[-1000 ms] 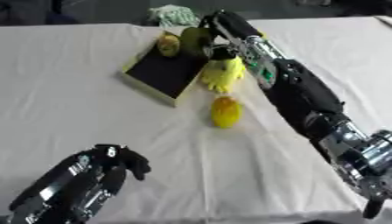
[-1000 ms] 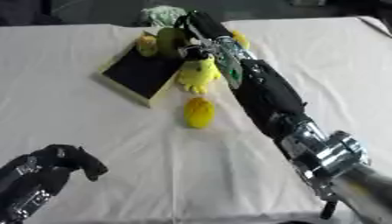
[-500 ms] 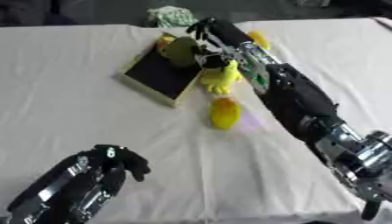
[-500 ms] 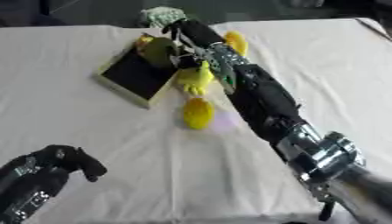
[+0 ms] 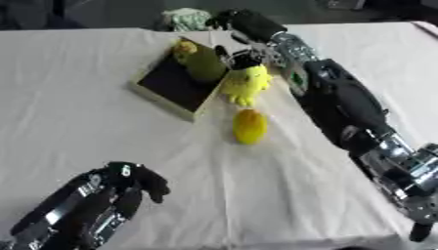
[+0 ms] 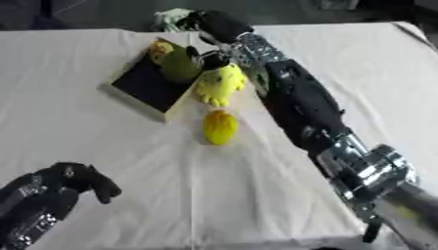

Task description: Pick up objects on the table and place them in the box.

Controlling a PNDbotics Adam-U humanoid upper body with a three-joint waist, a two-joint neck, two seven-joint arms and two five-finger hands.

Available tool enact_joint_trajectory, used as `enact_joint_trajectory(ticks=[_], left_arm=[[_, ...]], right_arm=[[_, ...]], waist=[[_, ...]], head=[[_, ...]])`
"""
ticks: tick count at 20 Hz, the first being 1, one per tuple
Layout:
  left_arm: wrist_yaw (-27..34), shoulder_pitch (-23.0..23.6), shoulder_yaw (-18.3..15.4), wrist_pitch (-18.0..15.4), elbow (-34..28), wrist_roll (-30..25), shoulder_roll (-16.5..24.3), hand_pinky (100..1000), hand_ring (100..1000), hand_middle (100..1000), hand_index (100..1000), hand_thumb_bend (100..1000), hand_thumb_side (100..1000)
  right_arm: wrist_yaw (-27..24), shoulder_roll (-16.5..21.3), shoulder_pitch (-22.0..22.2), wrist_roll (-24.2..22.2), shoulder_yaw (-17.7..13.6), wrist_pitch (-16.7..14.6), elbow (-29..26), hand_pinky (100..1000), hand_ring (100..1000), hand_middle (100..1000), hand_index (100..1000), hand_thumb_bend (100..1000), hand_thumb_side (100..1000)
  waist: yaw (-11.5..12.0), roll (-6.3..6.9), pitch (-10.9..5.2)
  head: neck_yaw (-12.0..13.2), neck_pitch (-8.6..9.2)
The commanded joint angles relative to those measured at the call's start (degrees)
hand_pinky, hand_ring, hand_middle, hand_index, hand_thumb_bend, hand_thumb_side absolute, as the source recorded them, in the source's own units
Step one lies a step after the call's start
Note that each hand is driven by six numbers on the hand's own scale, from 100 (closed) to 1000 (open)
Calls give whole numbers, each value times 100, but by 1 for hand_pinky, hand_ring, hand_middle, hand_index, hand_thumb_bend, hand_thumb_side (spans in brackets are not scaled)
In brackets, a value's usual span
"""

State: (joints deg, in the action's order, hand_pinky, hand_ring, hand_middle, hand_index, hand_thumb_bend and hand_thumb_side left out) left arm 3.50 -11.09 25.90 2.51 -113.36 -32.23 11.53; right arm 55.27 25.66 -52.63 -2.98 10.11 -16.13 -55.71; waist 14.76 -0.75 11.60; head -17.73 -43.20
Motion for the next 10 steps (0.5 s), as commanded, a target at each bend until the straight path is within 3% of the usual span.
enact_joint_trajectory(ticks=[1, 5, 10], left_arm=[[-9, -19, -34, -2, -123, 4, 41, 727, 698, 526, 738, 100, 699], [-23, -2, -46, -1, -123, 17, 56, 727, 698, 526, 738, 100, 699], [-37, 16, -52, -4, -123, 29, 66, 727, 698, 526, 738, 100, 698]], right_arm=[[-425, 436, -109, 102, -222, 414, -185, 674, 736, 768, 903, 100, 130], [-474, 721, -34, 271, -381, 991, 55, 686, 747, 795, 911, 100, 141], [-258, 873, 89, 280, -497, 1267, 490, 707, 765, 821, 925, 100, 173]], waist=[[-27, -5, -111], [-41, -27, -123], [-64, -33, -134]], head=[[11, 92], [2, 119], [26, 136]])
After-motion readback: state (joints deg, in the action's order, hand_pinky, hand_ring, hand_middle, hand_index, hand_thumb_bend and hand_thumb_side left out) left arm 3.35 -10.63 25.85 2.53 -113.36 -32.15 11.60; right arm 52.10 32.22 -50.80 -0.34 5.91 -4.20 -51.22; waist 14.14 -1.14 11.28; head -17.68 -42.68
